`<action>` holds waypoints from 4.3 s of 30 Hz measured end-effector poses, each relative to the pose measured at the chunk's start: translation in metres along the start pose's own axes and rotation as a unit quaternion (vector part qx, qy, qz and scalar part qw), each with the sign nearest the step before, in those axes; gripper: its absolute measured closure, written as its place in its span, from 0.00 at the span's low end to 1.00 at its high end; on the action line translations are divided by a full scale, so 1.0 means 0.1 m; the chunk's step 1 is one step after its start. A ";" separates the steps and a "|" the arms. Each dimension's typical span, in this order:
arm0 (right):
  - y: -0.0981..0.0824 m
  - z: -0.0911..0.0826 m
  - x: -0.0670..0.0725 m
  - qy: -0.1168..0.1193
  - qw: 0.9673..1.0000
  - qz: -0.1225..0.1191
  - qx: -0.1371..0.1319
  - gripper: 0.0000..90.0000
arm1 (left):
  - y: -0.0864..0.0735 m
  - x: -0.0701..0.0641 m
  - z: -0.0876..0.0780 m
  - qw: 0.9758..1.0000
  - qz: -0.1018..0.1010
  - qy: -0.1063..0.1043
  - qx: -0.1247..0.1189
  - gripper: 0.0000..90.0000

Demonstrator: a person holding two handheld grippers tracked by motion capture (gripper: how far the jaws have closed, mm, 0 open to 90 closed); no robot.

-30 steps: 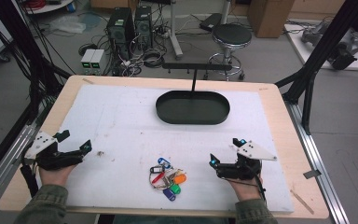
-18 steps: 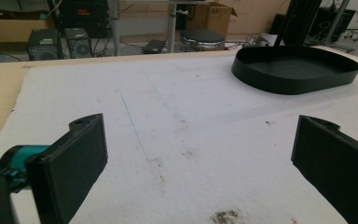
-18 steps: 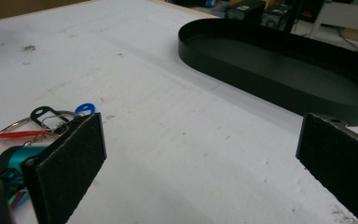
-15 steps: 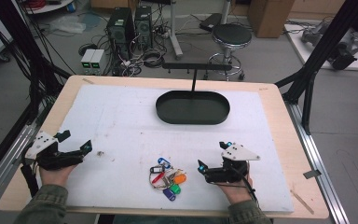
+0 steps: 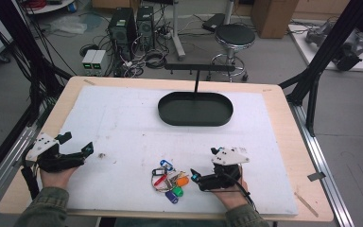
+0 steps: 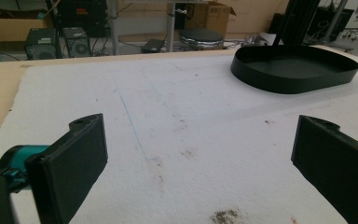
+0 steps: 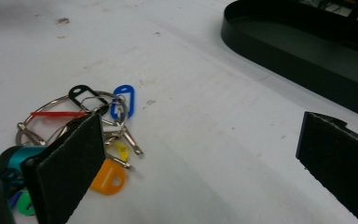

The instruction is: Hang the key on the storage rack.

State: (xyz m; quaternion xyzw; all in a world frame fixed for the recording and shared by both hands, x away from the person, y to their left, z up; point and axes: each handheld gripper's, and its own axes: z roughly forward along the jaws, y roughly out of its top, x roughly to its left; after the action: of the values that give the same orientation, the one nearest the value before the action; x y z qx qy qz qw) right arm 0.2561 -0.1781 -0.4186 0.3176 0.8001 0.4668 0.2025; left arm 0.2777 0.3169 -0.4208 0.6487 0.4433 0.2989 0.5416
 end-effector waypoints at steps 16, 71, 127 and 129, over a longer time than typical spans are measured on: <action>0.02 0.24 0.24 0.061 0.996 -0.024 0.053 0.00 | 0.00 -0.01 0.01 1.000 0.002 -0.005 0.003 0.04; 0.14 0.38 0.52 0.061 0.978 -0.140 0.143 0.90 | -0.01 -0.02 0.02 1.000 0.005 -0.010 0.007 0.04; 1.04 -0.04 -0.17 0.087 0.996 0.010 -0.032 0.99 | -0.01 -0.02 0.02 1.000 0.004 -0.010 0.008 0.04; 1.09 -0.04 -0.19 0.087 0.996 0.011 -0.031 0.99 | -0.01 -0.02 0.02 1.000 0.004 -0.010 0.008 0.04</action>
State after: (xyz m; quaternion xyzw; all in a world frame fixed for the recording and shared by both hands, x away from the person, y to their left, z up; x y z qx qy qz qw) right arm 0.3020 -0.1547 -0.3208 0.2781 0.7964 0.5193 0.1367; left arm 0.2788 0.3143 -0.4217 0.6578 0.4372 0.2911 0.5398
